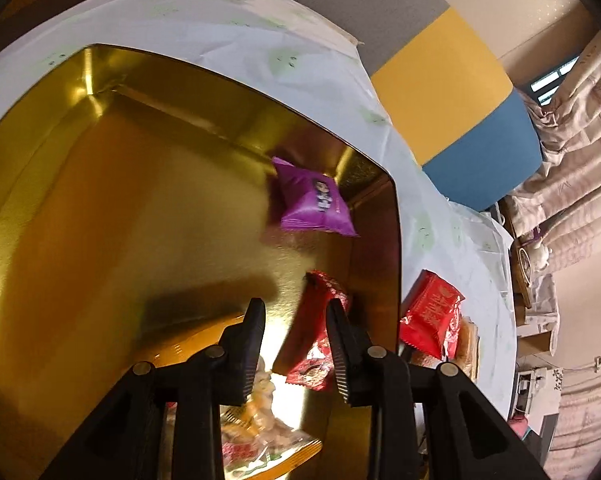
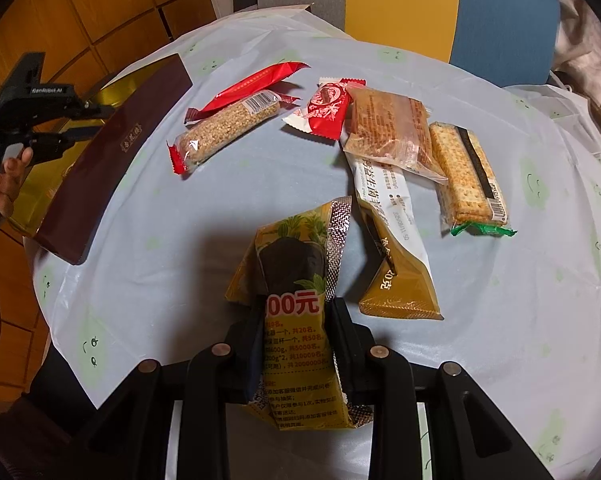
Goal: Organize snacks
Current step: 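Lower the red bar into the gold tray and open the left tool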
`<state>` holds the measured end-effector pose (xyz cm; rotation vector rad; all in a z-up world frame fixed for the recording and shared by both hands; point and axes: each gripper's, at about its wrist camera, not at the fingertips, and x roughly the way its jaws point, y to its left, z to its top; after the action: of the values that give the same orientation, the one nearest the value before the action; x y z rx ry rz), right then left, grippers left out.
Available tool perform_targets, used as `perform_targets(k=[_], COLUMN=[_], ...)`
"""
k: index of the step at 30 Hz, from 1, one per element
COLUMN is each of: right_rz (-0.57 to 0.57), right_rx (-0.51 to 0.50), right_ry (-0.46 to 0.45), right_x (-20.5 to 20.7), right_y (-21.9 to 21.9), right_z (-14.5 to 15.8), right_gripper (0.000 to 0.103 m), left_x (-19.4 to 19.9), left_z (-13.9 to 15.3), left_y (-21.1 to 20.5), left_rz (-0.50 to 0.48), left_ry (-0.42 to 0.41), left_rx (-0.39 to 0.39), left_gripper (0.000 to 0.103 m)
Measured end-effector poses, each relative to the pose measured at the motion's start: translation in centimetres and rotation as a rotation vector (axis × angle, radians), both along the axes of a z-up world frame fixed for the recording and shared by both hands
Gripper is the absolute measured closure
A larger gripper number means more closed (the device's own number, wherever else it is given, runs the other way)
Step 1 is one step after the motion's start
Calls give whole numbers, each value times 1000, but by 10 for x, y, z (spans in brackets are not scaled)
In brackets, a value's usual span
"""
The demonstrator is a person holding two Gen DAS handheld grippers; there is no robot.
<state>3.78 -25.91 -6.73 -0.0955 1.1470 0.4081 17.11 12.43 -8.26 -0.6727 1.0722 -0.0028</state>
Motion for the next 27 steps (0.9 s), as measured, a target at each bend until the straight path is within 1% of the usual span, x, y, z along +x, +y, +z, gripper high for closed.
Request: perform_targets(k=[4,6,8,11,14,20,27], right_rz=[-1,-2,-1,-1,-2,-13,-58], right_rx=[-5,-6,-10,-12,-14,-26,-43], right_ry=[-4,-6,-8,-11,-12,-17,-23], right_x=[-1,-1,-1,-2,-2,-3,-6], right_y=[1,2,3,2,2,4,7], right_z=[0,0,0,0,0,0,0], right_gripper=[72,72,72,72,72,72,73], left_x=[-17,-26,-37,-51,-67,-90,-108], left_z=[13,22,30,40,46,44,40], left_y=[-2,-4,-12,-13,-16,-19,-16], left_rz=[2,-14,-37,-59,-70,-99,-100], left_ry=[-40,-62,-87,-108,-126,-122,-111], left_rx=[82,140,215,282,330,396,402], left_gripper=[72,71,72,71,71,71,71])
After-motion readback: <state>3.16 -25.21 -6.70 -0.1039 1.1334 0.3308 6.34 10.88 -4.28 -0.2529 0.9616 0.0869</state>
